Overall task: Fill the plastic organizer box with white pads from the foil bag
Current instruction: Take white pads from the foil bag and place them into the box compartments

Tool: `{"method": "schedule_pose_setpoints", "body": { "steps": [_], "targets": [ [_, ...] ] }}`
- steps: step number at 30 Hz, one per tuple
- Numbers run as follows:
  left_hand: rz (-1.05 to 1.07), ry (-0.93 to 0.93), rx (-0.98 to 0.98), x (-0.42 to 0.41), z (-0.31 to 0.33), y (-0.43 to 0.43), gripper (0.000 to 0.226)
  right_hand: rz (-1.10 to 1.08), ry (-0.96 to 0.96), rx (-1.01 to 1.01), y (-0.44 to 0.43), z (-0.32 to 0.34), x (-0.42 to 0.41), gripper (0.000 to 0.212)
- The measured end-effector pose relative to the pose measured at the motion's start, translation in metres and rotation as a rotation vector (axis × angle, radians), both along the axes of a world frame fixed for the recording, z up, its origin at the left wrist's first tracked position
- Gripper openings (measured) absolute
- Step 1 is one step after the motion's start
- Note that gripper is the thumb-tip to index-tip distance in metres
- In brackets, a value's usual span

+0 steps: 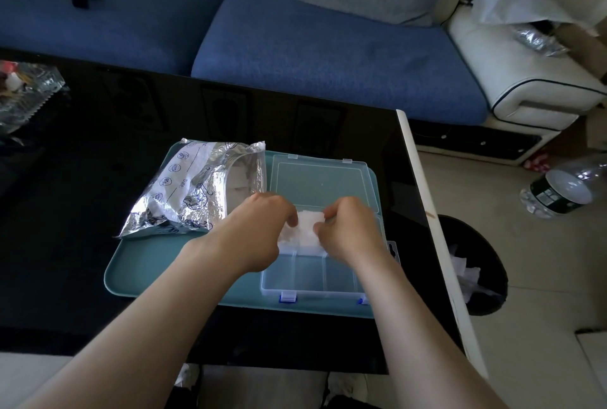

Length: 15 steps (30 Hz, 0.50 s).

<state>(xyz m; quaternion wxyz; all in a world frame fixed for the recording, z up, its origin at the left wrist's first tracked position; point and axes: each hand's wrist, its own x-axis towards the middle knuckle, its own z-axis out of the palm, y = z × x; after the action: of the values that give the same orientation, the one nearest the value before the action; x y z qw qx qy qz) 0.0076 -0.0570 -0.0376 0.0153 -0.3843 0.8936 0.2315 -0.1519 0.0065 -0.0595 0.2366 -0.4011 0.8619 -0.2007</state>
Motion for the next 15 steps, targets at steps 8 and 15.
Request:
{"method": "schedule_pose_setpoints", "body": {
  "steps": [8,15],
  "targets": [
    [-0.022,0.020,-0.045,0.001,-0.005,-0.002,0.038,0.081,0.234,-0.070,0.001,0.003,0.000,0.007],
    [0.150,0.521,-0.306,-0.004,0.009,-0.013,0.024,0.247,0.242,0.121,-0.003,-0.001,0.007,0.034]
  ]
}}
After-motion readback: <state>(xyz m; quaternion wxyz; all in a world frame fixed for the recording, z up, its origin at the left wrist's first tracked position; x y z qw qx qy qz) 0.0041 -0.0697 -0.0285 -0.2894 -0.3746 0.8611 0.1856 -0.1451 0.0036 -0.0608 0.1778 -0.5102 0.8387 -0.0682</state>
